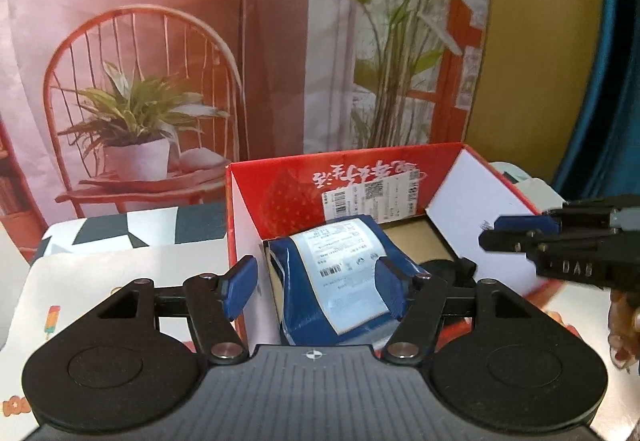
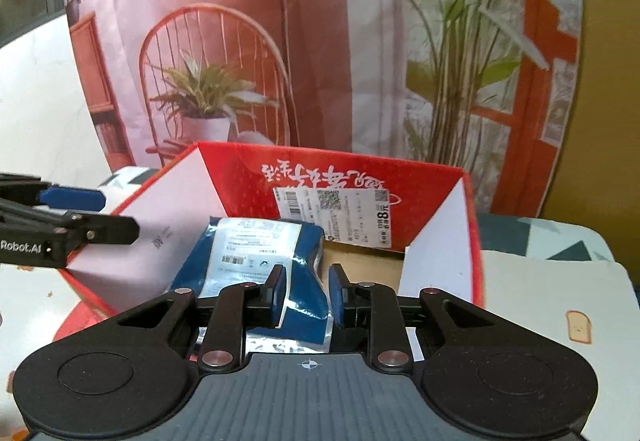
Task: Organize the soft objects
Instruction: 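Open both grippers to drop the bag into the red box, then move both grippers down to the orange floral cloth on the pile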
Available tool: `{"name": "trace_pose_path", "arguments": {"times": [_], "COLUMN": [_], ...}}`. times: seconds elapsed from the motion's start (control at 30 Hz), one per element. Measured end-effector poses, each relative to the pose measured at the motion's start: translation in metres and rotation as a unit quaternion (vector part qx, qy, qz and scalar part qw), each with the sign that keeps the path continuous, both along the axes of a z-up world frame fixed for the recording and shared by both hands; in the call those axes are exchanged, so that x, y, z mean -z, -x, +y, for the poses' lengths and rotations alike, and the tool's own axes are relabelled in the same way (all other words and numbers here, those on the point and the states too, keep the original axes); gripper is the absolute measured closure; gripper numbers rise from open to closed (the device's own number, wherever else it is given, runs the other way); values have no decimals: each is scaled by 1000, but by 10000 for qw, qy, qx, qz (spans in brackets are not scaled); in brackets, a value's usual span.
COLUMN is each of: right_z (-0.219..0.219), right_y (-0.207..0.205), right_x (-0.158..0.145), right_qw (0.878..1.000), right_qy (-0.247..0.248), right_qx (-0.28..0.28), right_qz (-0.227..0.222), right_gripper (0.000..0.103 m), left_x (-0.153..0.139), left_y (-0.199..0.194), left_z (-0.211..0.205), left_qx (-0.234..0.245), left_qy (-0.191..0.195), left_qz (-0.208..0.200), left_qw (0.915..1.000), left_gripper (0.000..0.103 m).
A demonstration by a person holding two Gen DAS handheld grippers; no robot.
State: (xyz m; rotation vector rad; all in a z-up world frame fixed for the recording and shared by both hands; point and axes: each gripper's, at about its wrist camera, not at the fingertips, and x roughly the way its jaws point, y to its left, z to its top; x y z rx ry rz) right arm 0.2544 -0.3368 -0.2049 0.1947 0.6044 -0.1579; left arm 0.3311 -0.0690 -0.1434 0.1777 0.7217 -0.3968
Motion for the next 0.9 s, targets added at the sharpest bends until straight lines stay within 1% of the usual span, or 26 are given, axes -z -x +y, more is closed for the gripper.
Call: {"name": "trace_pose_path", "arguments": {"times": [0.07, 0.2, 0.3, 0.4, 0.5, 0.6, 0.73, 0.8, 0.83, 0.9], "right_z": [3, 14, 24, 39, 55, 72, 87, 92, 94, 97], "right_y": [13, 41, 62, 86, 108, 130, 155, 164, 168, 175], "right_x": [-7, -19, -23, -23, -18, -7, 7, 13, 16, 22], "right_qw": [9999, 9993, 9988, 9985, 9985, 9983, 9976, 9974, 9974, 9974], "right_qy": [-35, -119, -234, -282, -319, -459, -661, -713, -718, -712], "right_qx": [34, 17, 9, -84, -223, -288, -192, -62, -14, 91], "right_qz": [-121, -354, -424, -463, -382, -232, -76, -30, 10, 74], "right_gripper": [80, 80, 80, 80, 79, 73, 64, 60, 58, 57], "left_x": [-6, -12, -11, -2, 12, 25, 36, 40, 43, 46], "left_y": [15, 47, 73, 99, 120, 132, 146, 149, 153, 159], "left_z": [3, 15, 29, 41, 51, 60, 70, 70, 69, 65], "left_qx": [77, 109, 127, 108, 104, -43, -420, -436, -422, -372], "left_qy": [37, 265, 447, 496, 546, 630, 832, 970, 973, 850], "left_qz": [-32, 24, 62, 100, 306, 519, 493, 582, 597, 574], "left_qw": [10000, 9996, 9989, 9987, 9980, 9967, 9944, 9926, 9926, 9940], "left_gripper": [36, 36, 36, 37, 37, 37, 38, 39, 39, 39]}}
